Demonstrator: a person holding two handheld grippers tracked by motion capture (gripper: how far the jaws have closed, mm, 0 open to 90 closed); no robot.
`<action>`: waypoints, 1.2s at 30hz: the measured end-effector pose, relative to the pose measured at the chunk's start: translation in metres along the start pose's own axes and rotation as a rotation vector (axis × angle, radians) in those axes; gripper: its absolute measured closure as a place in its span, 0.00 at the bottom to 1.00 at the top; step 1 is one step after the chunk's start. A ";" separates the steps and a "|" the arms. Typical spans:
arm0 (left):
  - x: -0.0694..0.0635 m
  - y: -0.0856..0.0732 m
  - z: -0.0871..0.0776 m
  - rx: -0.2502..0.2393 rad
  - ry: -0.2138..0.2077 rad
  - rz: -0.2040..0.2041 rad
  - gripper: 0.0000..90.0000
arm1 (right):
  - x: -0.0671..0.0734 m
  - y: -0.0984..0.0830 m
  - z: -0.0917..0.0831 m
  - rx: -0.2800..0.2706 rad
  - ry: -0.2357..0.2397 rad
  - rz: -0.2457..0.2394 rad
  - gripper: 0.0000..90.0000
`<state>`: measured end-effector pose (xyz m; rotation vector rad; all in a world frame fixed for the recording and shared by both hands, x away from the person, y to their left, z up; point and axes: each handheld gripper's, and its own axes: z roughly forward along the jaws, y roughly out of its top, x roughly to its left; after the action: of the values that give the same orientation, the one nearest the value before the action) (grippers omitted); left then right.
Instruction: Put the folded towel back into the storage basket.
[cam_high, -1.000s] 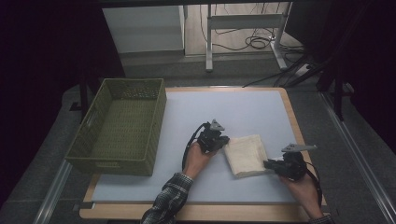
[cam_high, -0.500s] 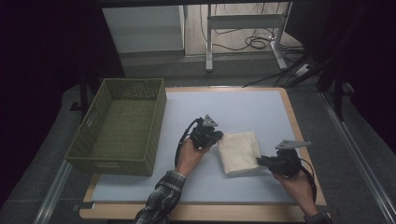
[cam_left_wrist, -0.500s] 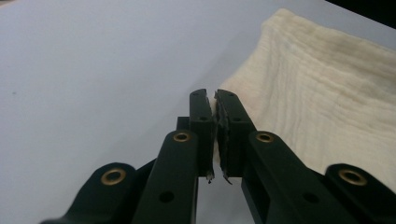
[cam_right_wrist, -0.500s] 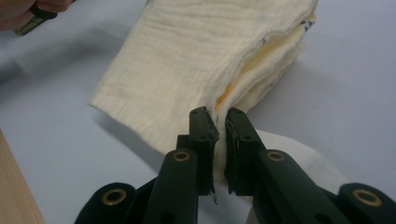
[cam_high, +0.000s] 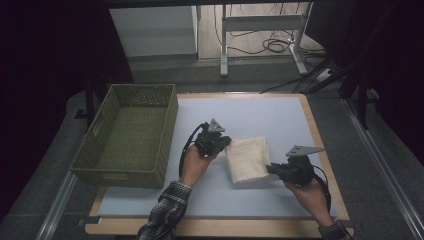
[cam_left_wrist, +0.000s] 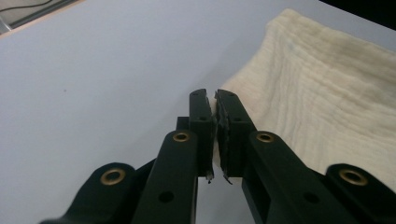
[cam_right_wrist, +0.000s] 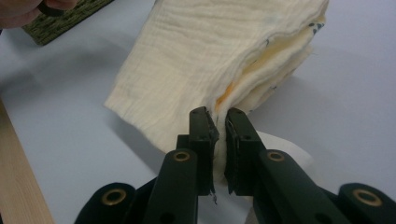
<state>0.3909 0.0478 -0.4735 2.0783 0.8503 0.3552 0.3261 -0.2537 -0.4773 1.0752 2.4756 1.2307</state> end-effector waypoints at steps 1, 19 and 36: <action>0.001 0.000 -0.001 -0.002 0.003 -0.002 0.95 | 0.001 0.001 0.001 -0.001 0.001 -0.001 0.91; 0.013 0.005 -0.028 -0.003 0.051 0.014 0.95 | 0.013 0.025 0.011 -0.010 0.027 -0.029 0.91; 0.026 0.013 -0.063 0.007 0.121 0.041 0.95 | 0.029 0.051 0.024 -0.023 0.057 -0.066 0.91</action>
<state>0.3833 0.0980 -0.4266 2.0998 0.8812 0.5050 0.3431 -0.1990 -0.4499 0.9580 2.5110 1.2842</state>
